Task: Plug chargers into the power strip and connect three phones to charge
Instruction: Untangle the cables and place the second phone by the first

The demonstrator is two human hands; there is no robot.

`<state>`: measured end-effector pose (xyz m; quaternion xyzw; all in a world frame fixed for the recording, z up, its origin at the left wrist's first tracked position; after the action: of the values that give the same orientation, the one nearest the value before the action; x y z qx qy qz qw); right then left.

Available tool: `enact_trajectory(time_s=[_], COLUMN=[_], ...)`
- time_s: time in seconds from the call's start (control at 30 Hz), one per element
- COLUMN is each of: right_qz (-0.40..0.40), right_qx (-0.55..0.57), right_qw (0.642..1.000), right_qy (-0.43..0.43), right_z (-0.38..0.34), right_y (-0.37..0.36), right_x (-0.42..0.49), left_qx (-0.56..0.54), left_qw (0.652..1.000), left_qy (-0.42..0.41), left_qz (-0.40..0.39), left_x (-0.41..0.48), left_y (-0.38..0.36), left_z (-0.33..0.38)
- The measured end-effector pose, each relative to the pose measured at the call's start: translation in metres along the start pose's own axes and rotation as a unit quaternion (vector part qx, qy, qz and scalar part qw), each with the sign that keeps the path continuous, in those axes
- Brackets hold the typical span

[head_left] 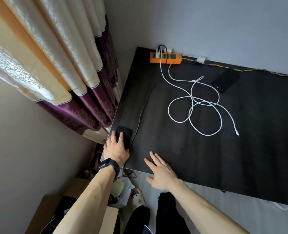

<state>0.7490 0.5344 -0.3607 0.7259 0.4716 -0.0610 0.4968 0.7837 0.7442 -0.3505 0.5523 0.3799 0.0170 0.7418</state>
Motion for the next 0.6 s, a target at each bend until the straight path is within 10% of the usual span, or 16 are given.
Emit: enact_trajectory(time_s=[0.6], right_qz=[0.225], right_qx=[0.100], right_qw=[0.949], right_qy=[-0.196], right_z=[0.210], right_y=[0.186], right_x=[-0.123], left_qx=[-0.032], left_qw=[0.987], left_qy=[-0.144], left_qz=[0.069], left_x=[-0.064], left_y=[0.019], left_z=[0.251])
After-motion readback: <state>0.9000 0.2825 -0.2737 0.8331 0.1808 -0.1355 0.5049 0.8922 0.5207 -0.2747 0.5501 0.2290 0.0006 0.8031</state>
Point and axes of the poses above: each hand's wrist, its own x-axis towards the middle knuckle, its own y-axis out of the back of the hand, z = x × y, the point moved 3 cm from there along x, towards the middle knuckle, and after that the axes turned 11 degrees about y, right-handed, at the moved point
